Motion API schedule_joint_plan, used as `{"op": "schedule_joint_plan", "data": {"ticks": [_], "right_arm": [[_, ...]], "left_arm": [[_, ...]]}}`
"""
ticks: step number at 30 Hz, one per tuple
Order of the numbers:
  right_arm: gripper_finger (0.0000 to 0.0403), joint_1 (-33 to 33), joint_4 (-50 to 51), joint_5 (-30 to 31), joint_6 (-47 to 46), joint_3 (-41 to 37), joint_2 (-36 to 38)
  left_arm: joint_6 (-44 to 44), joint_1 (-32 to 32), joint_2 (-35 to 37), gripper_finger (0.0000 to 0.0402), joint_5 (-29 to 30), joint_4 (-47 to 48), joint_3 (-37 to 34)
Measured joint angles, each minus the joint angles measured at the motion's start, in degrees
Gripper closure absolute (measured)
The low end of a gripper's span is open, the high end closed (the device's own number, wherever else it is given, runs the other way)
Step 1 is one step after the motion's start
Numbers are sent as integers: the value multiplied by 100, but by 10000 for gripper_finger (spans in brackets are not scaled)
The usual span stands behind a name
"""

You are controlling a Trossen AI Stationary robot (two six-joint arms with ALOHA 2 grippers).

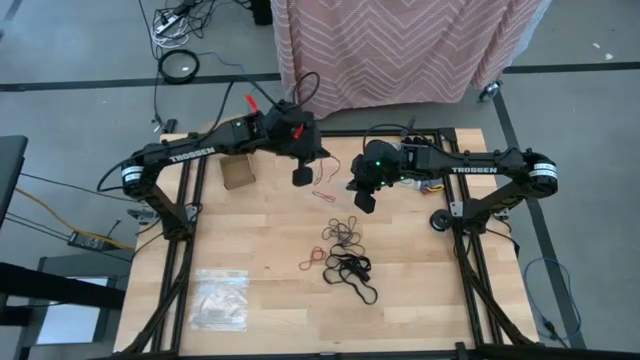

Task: Sort rubber bands
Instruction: Put the red rubber band into the transparent zip bag

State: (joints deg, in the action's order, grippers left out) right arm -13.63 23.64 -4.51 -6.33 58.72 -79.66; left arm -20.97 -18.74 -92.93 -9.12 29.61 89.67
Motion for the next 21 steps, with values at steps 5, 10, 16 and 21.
{"op": "schedule_joint_plan", "data": {"ticks": [5,10,16,21], "right_arm": [[392,-1,1,0,-4,0,0],[392,0,-7,0,-2,0,0],[392,0,0,-2,0,0,0],[392,-2,-2,0,0,0,0]], "left_arm": [[11,-2,-28,401,56,-179,0],[-7,-44,-29,401,339,-182,41],[17,-199,-26,401,312,-638,55],[352,-272,-24,401,-258,-453,55]]}}
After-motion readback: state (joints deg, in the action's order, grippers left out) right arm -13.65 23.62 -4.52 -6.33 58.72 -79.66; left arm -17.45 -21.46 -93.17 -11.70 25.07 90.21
